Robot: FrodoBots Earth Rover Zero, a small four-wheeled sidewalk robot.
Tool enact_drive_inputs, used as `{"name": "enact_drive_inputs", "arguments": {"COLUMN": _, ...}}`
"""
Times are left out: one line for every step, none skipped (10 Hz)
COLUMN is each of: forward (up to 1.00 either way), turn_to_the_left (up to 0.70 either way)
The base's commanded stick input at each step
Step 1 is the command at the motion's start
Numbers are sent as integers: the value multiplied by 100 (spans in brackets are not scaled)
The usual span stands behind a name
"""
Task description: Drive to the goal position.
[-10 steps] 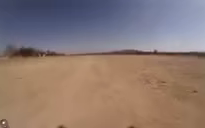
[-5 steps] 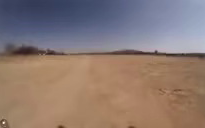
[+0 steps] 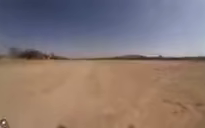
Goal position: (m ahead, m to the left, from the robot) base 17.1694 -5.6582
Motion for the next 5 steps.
{"name": "enact_drive_inputs", "arguments": {"forward": 100, "turn_to_the_left": 0}}
{"name": "enact_drive_inputs", "arguments": {"forward": 100, "turn_to_the_left": 0}}
{"name": "enact_drive_inputs", "arguments": {"forward": 100, "turn_to_the_left": 0}}
{"name": "enact_drive_inputs", "arguments": {"forward": 100, "turn_to_the_left": 0}}
{"name": "enact_drive_inputs", "arguments": {"forward": 100, "turn_to_the_left": 0}}
